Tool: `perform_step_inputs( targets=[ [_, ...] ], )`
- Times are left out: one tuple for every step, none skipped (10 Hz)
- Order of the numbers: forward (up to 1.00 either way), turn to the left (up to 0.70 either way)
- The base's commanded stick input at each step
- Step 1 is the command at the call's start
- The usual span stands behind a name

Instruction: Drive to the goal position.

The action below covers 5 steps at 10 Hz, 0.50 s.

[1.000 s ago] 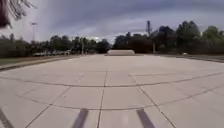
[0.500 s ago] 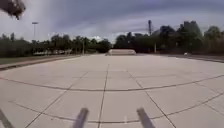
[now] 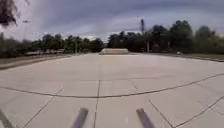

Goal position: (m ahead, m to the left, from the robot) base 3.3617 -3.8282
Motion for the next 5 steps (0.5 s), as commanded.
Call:
perform_step_inputs(
  targets=[
    [0.5,0.0],
    [0.5,0.0],
    [0.5,0.0],
    [0.5,0.0],
    [0.5,0.0]
  ],
)
